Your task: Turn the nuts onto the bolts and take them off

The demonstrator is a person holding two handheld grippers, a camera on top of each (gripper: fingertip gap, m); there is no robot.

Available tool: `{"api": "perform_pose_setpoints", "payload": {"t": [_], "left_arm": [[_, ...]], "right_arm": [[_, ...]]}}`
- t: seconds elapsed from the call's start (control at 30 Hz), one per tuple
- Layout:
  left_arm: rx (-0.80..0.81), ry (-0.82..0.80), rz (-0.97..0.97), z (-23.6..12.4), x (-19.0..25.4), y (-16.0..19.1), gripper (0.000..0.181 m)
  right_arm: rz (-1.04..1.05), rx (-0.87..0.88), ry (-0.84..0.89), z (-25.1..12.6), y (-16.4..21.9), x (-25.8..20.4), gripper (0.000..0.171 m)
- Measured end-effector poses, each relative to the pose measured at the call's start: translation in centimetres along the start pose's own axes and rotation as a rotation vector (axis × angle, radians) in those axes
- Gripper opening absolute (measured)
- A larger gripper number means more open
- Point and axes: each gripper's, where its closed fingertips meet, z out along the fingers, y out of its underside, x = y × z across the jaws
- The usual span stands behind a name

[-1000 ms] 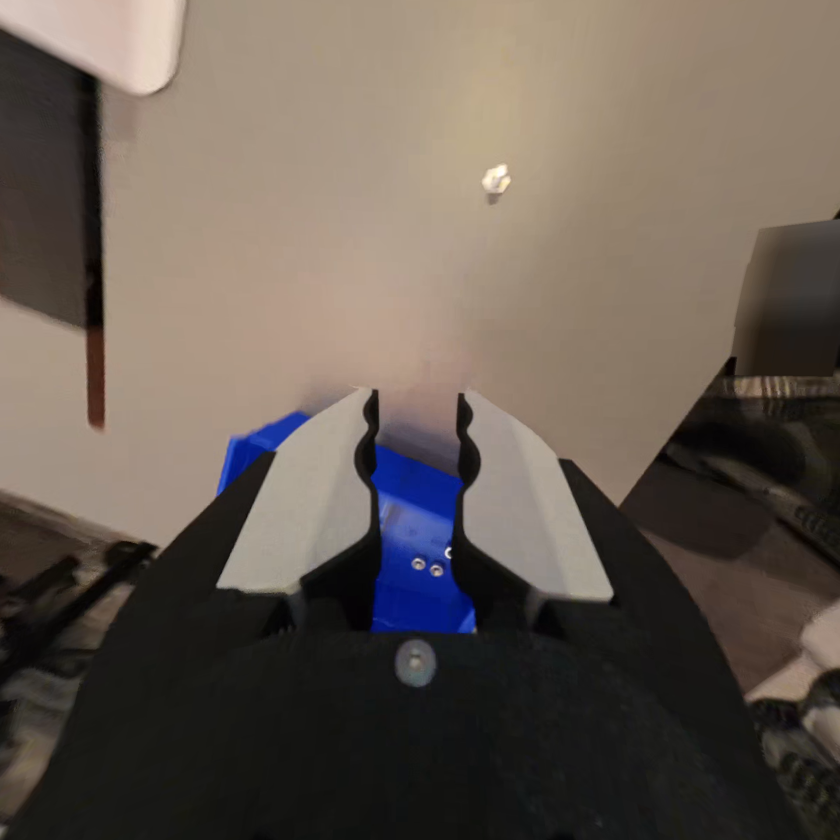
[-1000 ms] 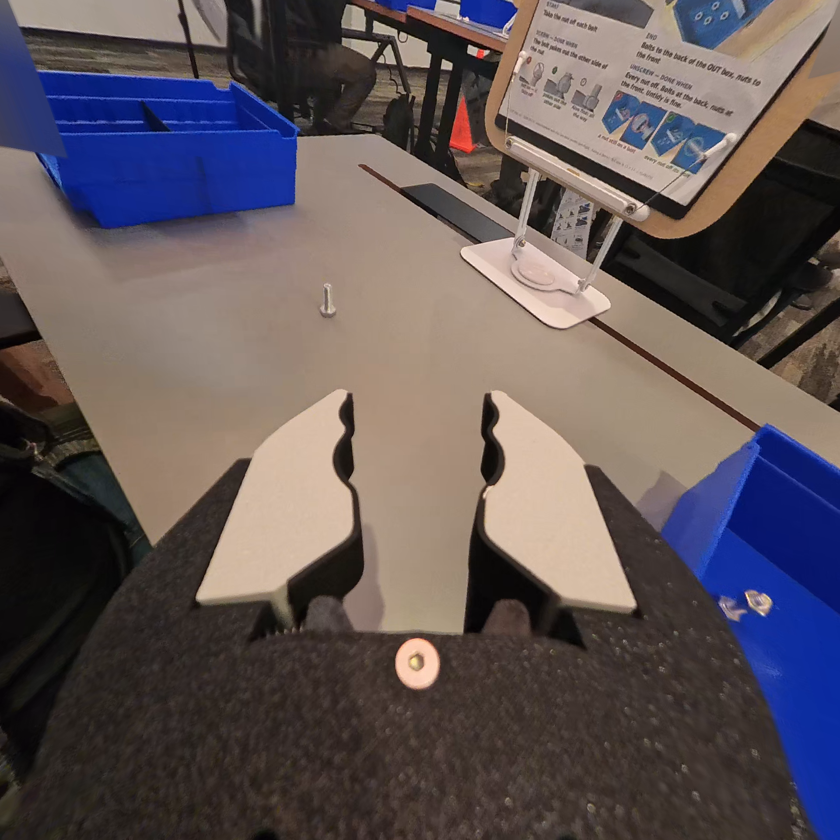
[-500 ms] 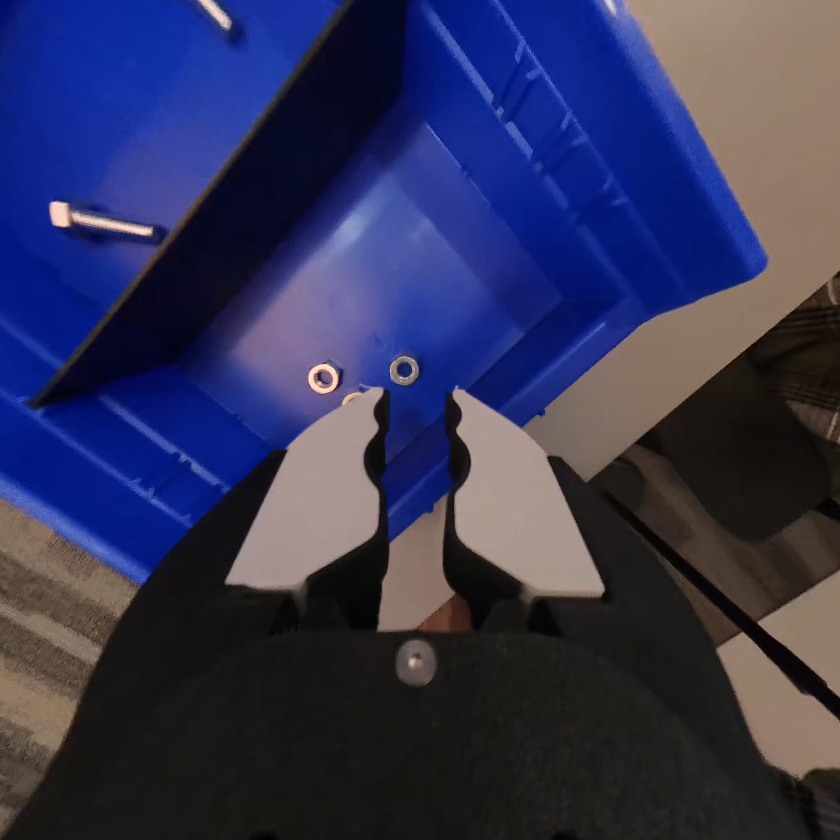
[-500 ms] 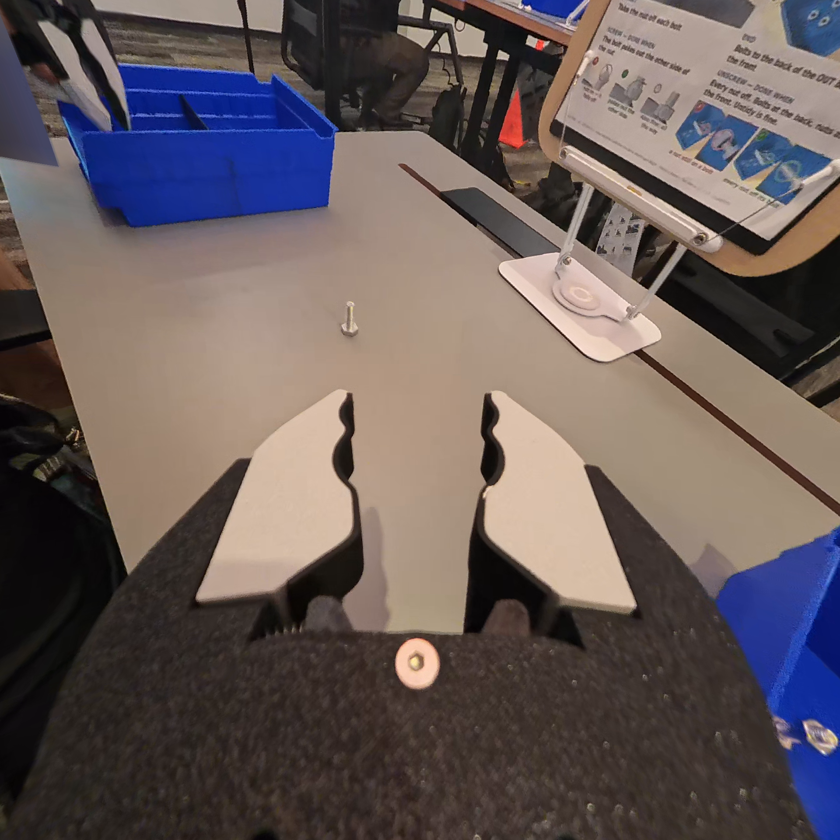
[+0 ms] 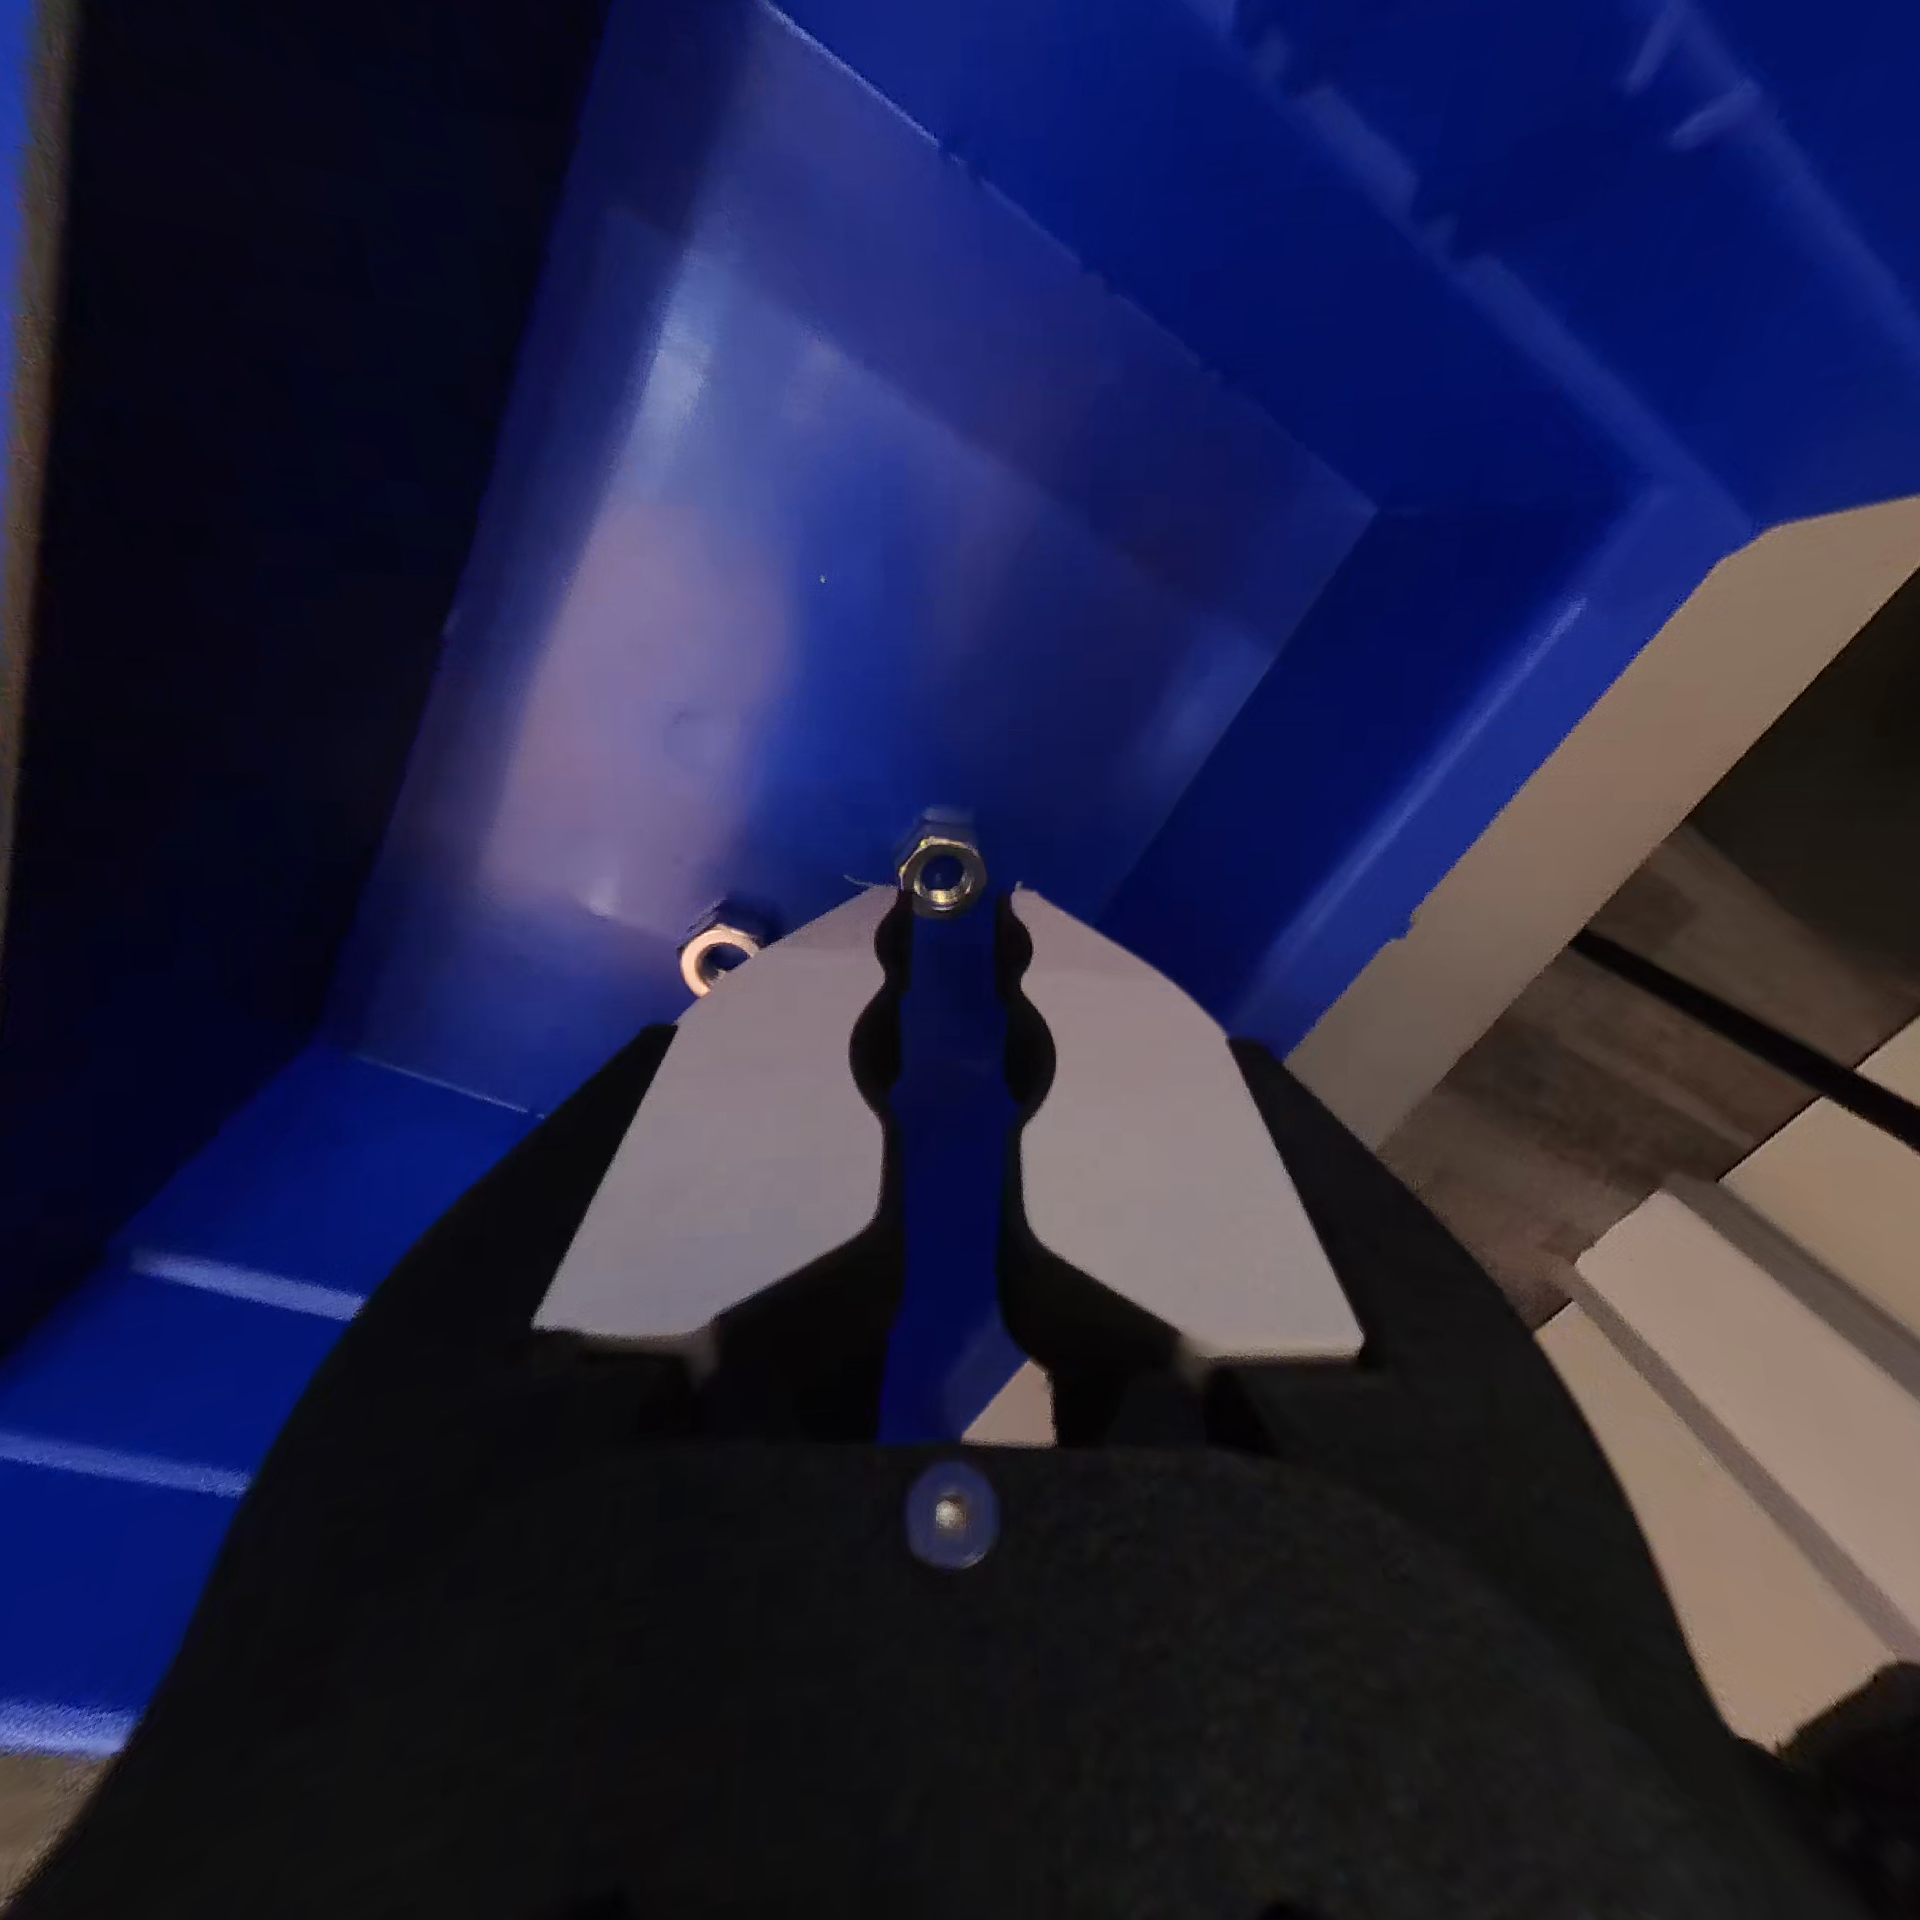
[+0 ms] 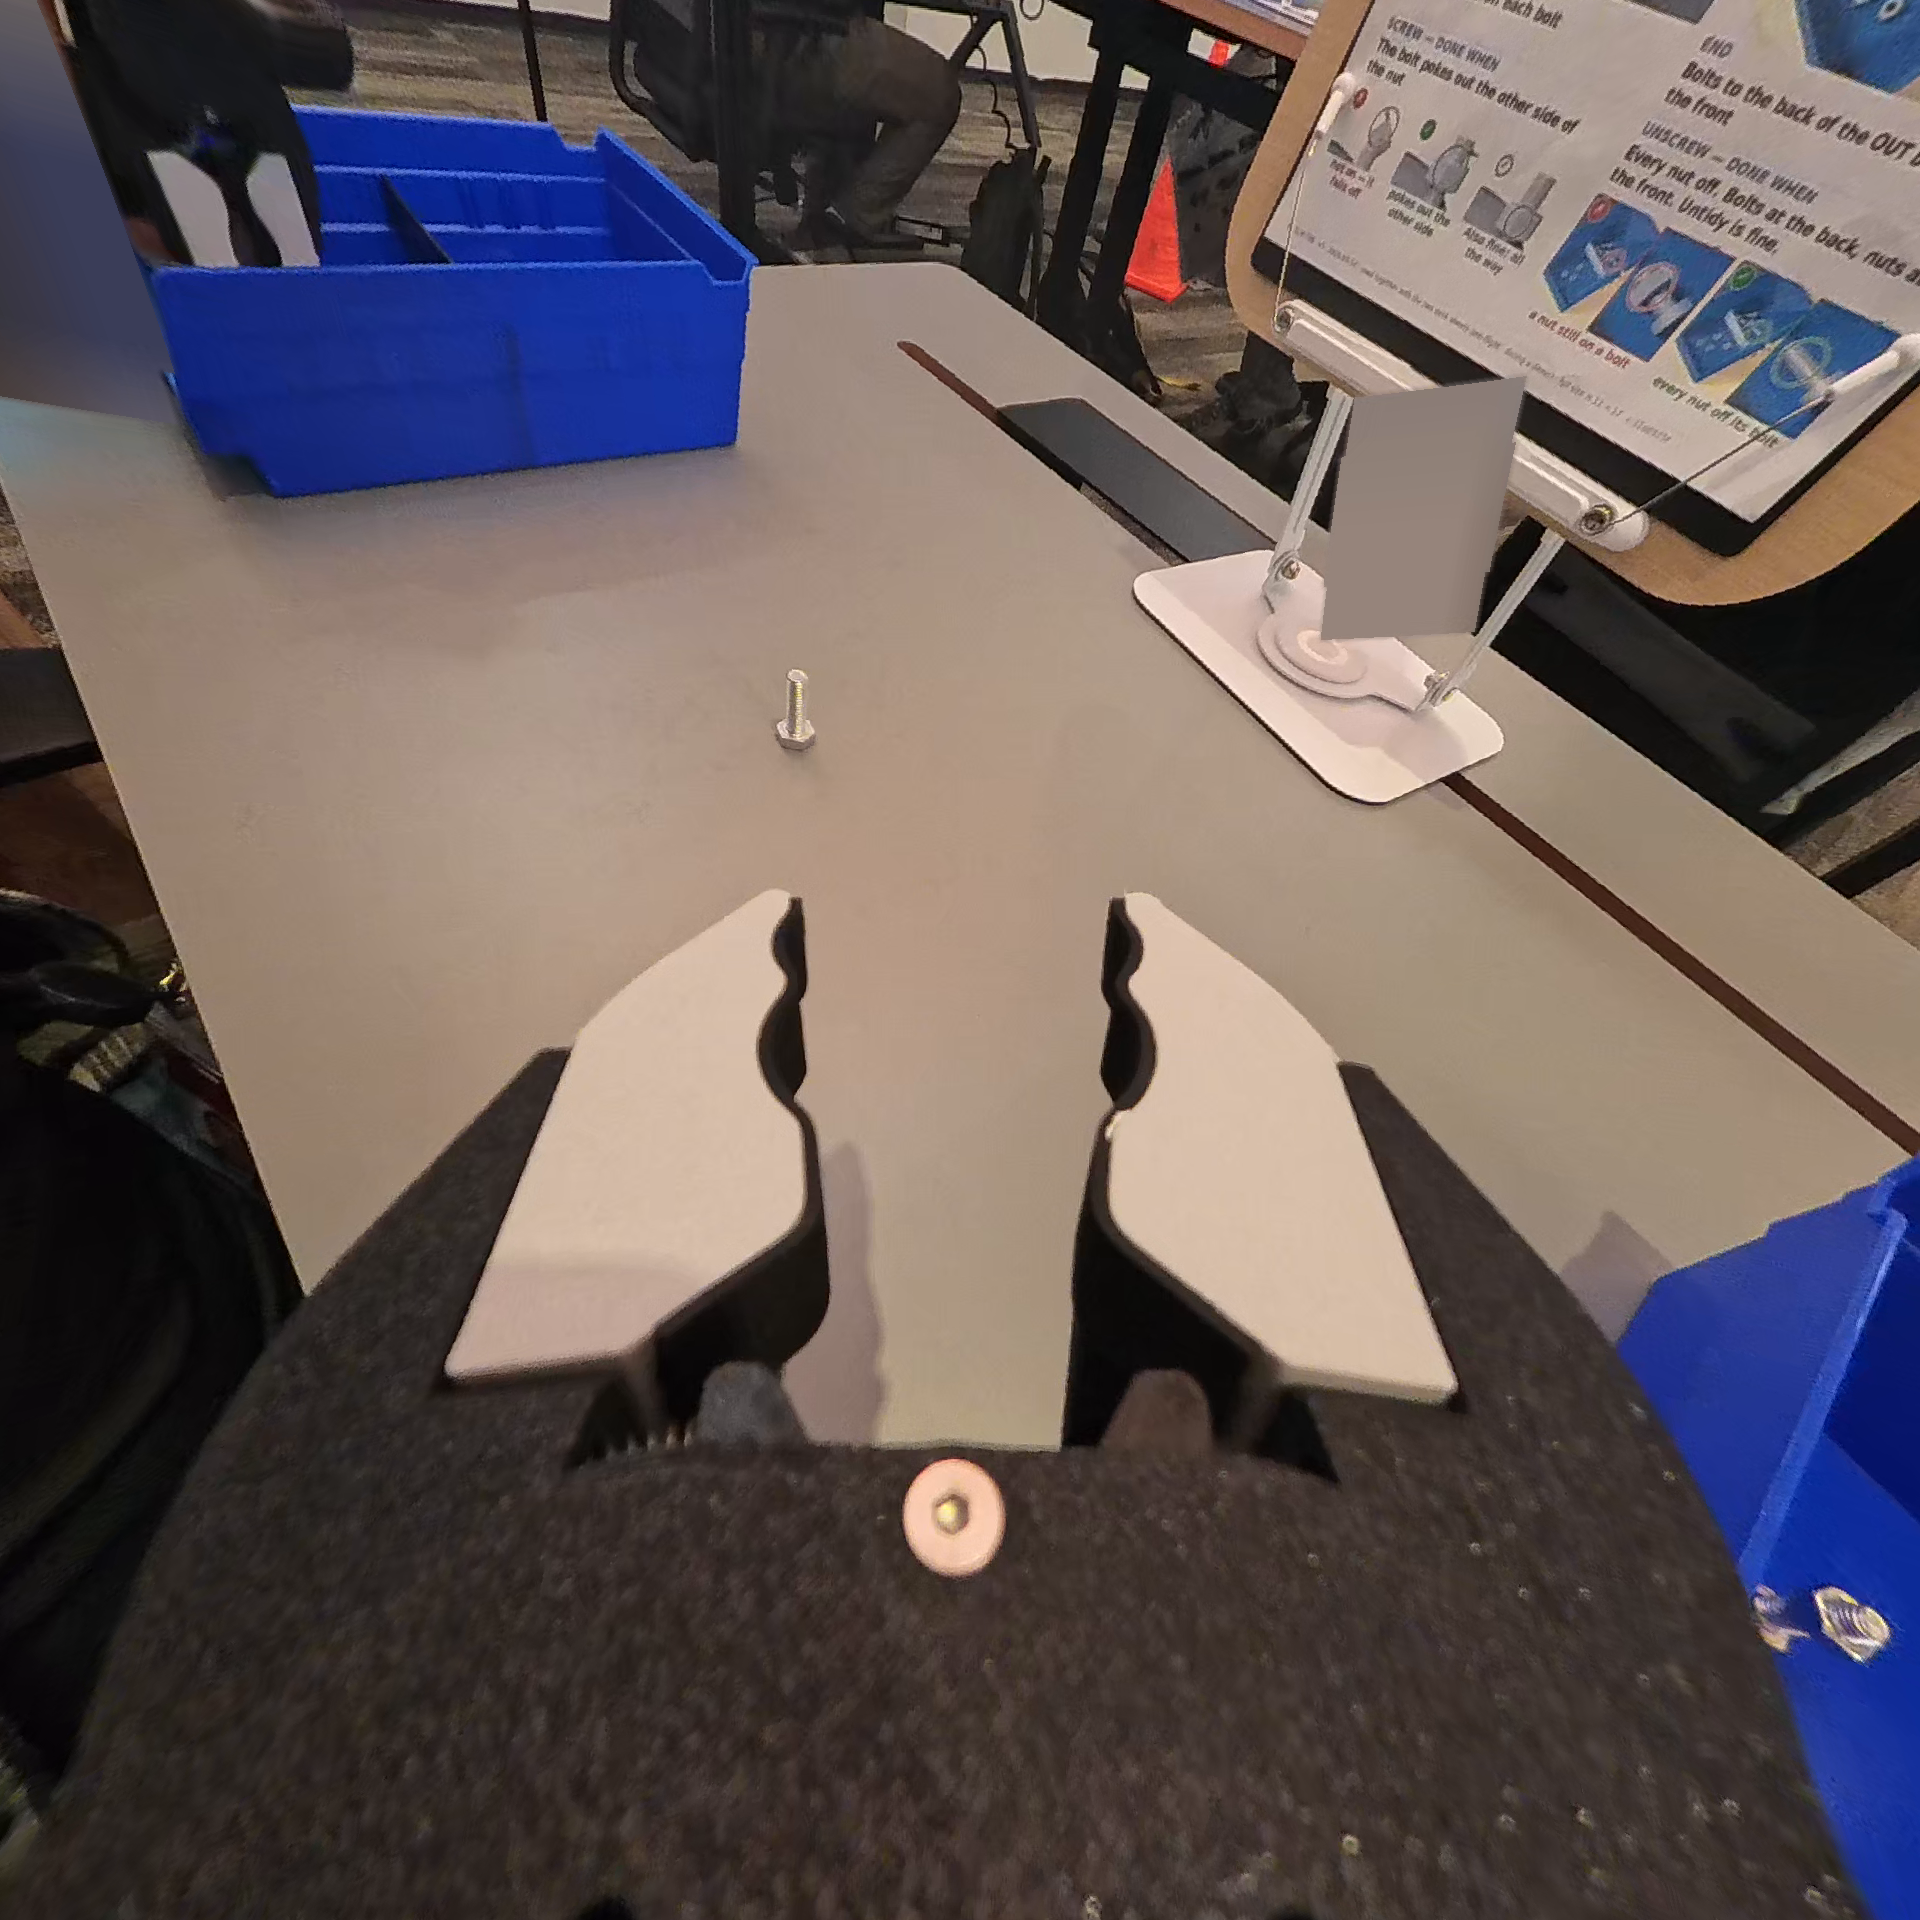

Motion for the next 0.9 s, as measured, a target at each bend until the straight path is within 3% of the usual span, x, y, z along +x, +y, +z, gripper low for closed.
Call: {"api": "perform_pose_setpoints", "payload": {"t": [0.9], "left_arm": [[-0.109,-0.036,0.085,1.4,-0.6,0.4,0.023]], "right_arm": [[-0.015,0.008,0.005,-0.5,-0.5,-0.4,0.055]]}}
